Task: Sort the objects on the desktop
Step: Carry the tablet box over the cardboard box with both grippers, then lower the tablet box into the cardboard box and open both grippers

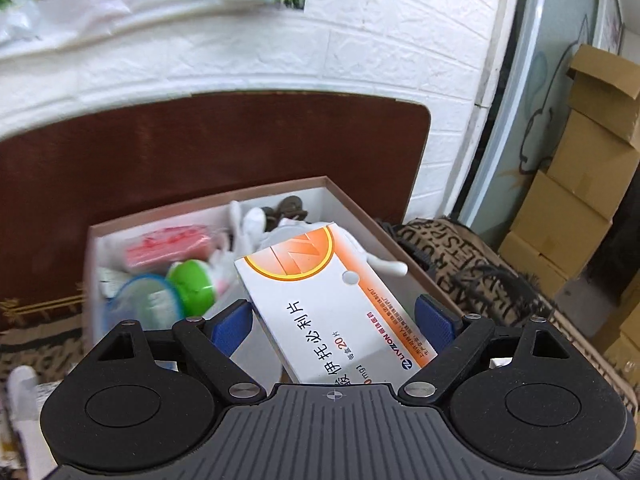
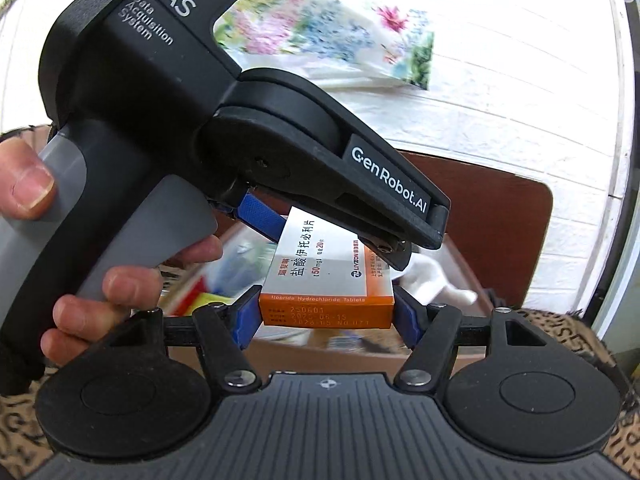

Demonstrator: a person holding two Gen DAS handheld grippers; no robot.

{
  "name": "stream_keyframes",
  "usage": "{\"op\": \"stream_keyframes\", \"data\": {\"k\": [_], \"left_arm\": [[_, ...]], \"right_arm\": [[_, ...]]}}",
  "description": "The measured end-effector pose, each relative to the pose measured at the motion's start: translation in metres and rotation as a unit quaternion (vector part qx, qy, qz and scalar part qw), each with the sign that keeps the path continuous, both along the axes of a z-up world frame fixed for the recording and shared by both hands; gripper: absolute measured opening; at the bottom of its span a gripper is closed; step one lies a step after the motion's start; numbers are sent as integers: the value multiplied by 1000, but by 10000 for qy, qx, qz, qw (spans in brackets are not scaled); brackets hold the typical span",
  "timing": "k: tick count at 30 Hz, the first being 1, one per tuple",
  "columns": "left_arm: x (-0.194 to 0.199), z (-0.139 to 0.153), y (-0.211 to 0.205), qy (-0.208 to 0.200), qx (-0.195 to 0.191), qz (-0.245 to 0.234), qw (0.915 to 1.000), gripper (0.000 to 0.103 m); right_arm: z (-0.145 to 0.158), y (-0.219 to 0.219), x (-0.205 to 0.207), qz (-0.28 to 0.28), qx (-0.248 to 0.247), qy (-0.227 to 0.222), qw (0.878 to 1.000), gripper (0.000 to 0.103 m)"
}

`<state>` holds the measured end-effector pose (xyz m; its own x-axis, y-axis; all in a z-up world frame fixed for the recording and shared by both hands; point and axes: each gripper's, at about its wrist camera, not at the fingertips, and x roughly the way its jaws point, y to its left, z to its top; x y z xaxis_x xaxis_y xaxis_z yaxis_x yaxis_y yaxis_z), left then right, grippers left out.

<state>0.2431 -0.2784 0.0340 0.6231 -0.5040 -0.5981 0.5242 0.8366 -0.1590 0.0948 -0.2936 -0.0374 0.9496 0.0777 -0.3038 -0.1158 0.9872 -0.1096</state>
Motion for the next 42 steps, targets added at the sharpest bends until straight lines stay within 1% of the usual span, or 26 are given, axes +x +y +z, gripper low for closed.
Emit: {"op": "stream_keyframes", "data": {"k": [3, 4, 5, 10, 11, 12, 14, 17, 18, 19, 20, 22, 25, 30, 34, 39, 41, 42], "left_arm": [[20, -10, -11, 226, -74, 13, 9997, 88], [25, -13, -13, 258, -79, 14, 9996, 88], [29, -16, -17, 271, -68, 18, 9996, 88], [47, -24, -28, 359, -54, 24, 9993, 88], [50, -25, -30, 368, -66, 17, 9993, 88], [52, -27, -31, 367, -75, 7, 9993, 89], [55, -30, -32, 376, -113, 2, 9992, 94], [55, -33, -31, 319, -121, 19, 9994, 98], [54, -34, -30, 312, -112, 19, 9995, 102], [53, -33, -28, 297, -112, 49, 9995, 103], [52, -33, -26, 269, -136, 77, 9995, 103], [50, -32, -21, 261, -212, 87, 9994, 103], [49, -31, -15, 301, -263, 138, 9991, 103], [35, -25, -5, 128, -214, 176, 9995, 103], [17, -14, 9, -13, -338, 168, 9993, 103], [-21, 3, 40, -272, -532, 142, 9981, 103], [-41, 8, 58, -404, -574, 155, 9974, 103], [-52, 9, 68, -456, -625, 135, 9969, 103]], "right_arm": [[-7, -12, 16, -26, -35, 53, 10000, 71], [-11, -23, 4, -19, 4, 79, 10000, 71], [-13, -27, 9, -11, 50, 99, 9999, 71], [-21, -44, 46, -28, 80, 175, 9998, 71], [-22, -55, 60, -41, 86, 190, 9998, 71], [-23, -57, 63, -56, 91, 198, 9997, 71], [-22, -52, 54, -81, 73, 210, 9997, 71], [-26, -53, 61, -163, 0, 301, 9994, 71], [-28, -53, 63, -248, -28, 350, 9991, 72], [-30, -54, 65, -307, -28, 383, 9988, 72], [-31, -55, 67, -363, -30, 407, 9985, 73], [-33, -54, 66, -472, -94, 395, 9981, 89], [-34, -48, 61, -652, -292, 286, 9970, 98], [-31, -39, 55, -785, -396, 246, 9958, 101], [-19, -32, 41, -972, -421, 45, 9944, 102], [-1, -18, 12, -1012, -265, -152, 9944, 102], [4, -7, -5, -1000, -174, -128, 9948, 102], [7, -6, -7, -979, -116, -107, 9951, 102]]}}
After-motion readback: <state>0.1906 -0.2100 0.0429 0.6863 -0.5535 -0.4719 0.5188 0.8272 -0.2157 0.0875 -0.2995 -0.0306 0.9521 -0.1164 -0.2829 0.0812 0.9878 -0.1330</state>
